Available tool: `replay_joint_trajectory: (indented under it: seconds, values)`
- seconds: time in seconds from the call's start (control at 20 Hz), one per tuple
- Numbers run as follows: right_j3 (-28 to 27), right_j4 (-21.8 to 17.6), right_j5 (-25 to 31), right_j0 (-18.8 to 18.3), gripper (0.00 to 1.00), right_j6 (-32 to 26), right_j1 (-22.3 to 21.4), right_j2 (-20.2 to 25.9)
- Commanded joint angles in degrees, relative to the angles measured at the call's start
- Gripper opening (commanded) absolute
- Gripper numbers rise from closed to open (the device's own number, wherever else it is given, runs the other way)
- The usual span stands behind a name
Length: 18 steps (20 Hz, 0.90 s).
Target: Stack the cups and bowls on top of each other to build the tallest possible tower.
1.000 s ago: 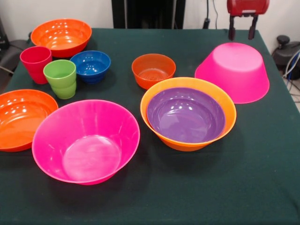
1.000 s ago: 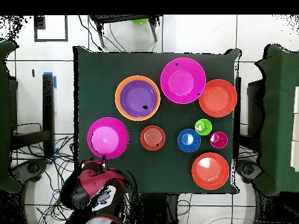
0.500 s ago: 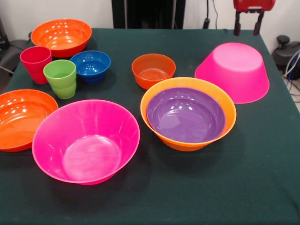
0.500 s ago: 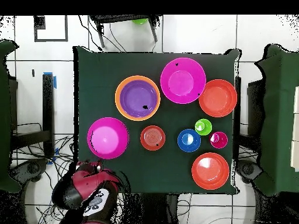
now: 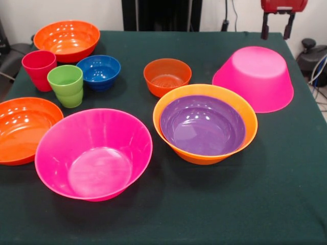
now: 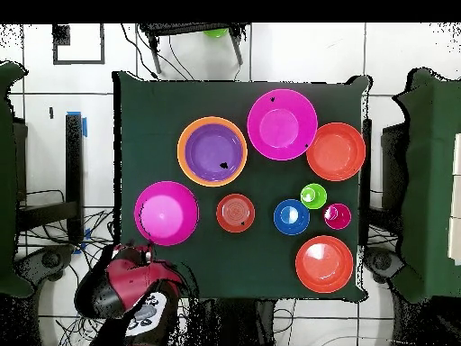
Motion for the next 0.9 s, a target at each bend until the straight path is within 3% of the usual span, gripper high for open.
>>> replay_joint_trajectory:
  seconds: [0.05, 0.45, 0.8, 0.9]
  values:
    - [-5.07, 4.34, 6.7, -2.43, 1.0, 8.25, -1.23, 4.01]
    - [-9.85, 6.72, 10.62, -3.25, 1.0, 6.93, -0.22, 2.81]
    - [-14.33, 9.71, 19.79, 2.97, 1.0, 8.1, -1.97, -3.04]
    - [-14.23, 10.08, 20.28, 3.23, 1.0, 8.5, -1.61, -2.73]
